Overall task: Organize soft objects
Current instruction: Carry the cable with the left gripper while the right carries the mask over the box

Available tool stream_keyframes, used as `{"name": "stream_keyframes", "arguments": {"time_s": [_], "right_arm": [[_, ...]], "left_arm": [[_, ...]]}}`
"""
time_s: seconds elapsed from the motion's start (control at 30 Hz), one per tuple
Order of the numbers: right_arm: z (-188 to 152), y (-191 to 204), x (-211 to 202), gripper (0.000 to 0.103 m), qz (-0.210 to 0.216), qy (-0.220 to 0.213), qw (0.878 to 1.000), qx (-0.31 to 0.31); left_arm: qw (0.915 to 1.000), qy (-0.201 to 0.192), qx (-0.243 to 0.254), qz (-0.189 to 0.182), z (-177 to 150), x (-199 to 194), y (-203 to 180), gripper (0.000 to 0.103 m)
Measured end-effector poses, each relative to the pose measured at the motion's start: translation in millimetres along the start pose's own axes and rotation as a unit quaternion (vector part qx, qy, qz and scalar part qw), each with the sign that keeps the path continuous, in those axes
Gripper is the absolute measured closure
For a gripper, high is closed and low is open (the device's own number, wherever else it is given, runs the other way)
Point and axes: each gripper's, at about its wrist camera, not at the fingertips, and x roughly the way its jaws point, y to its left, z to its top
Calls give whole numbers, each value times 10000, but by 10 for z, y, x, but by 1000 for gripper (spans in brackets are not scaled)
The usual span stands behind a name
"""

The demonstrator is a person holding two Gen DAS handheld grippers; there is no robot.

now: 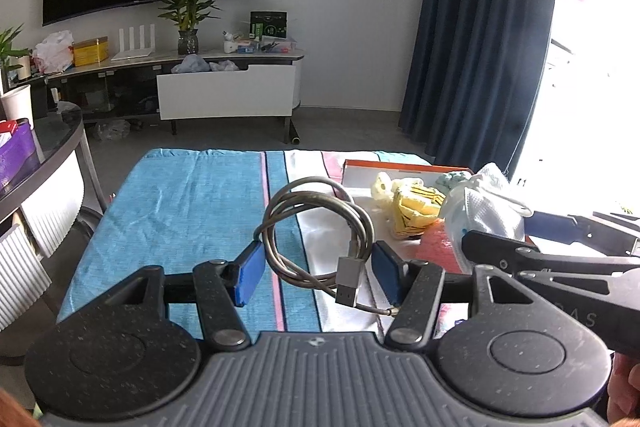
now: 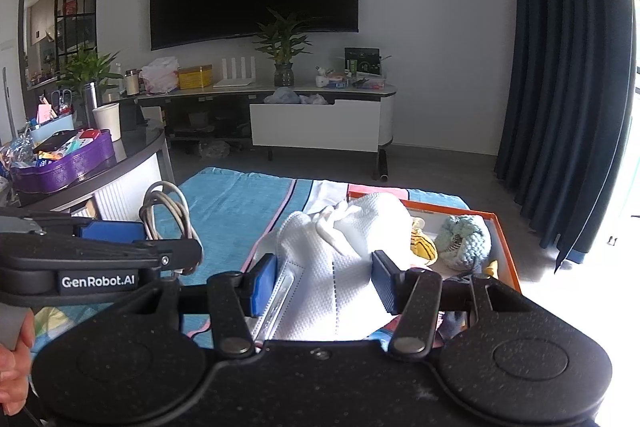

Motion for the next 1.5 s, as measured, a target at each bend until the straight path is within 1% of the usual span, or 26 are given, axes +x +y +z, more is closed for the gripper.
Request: {"name": "stream_keyframes", "arguments": {"time_s": [0.5, 0.8, 1.5], "right_arm": [[-26, -189, -74, 40, -220, 4, 9997, 89], [-39, -382, -100, 40, -419, 9, 9989, 201], [-10, -688, -63, 40, -660, 7, 9972, 353]], "left_arm": [[9996, 11, 139, -250, 24, 46, -159, 43], [9988, 132, 190, -437, 4, 145, -301, 43], [9961, 272, 371, -757, 85, 350, -606, 43]]}}
